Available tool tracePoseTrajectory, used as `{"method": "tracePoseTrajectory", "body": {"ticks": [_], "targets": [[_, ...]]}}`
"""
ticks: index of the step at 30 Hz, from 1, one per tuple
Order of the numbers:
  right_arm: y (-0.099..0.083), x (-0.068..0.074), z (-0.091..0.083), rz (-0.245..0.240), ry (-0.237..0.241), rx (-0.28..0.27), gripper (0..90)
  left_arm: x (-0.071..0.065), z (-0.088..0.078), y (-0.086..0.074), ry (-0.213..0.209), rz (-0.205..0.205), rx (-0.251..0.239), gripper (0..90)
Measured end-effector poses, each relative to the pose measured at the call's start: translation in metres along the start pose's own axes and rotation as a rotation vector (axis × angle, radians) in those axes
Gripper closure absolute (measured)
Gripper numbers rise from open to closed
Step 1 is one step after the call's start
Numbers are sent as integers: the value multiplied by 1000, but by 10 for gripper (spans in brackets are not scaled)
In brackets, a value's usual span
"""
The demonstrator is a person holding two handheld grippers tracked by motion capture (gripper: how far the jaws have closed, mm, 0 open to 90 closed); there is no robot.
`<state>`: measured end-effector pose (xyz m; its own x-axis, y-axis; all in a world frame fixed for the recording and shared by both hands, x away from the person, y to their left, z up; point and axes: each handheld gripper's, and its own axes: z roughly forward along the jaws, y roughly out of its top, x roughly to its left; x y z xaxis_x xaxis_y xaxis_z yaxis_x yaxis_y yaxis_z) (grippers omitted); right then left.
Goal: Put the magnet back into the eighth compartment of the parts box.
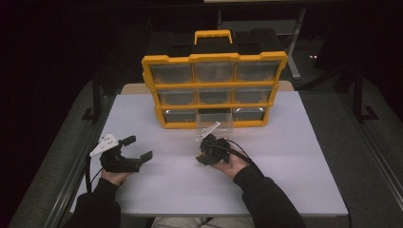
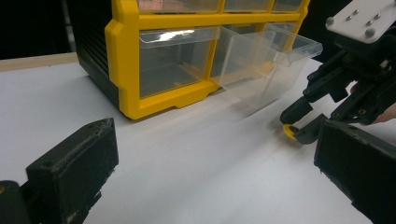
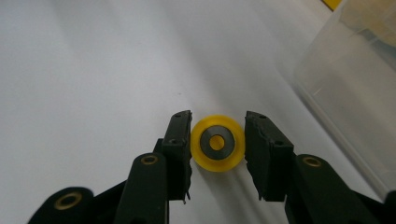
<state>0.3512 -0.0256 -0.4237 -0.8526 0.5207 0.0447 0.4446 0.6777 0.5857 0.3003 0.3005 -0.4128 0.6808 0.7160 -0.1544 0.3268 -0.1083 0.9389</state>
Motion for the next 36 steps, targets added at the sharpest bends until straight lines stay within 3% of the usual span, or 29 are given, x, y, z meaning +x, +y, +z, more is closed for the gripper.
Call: {"method": "tracePoseTrajectory", "body": {"ticks": [6,14,17,27,36], "targets": [[2,2,-8,-4,13,-19,611,0,0,0,3,-3,-6,0],[6,-1,-24,39,54,-57,612,0,0,0,3,-1,-8,0],[8,-1,-28,32,71,-62,612,0,0,0,2,-1,-7,0],[18,-4,-43,47,73,-110,612,0,-1,0,1,-1,-8,0],[31,-7,-64,29,54,-156,612,0,-1,0,-1,-1,-8,0]]}}
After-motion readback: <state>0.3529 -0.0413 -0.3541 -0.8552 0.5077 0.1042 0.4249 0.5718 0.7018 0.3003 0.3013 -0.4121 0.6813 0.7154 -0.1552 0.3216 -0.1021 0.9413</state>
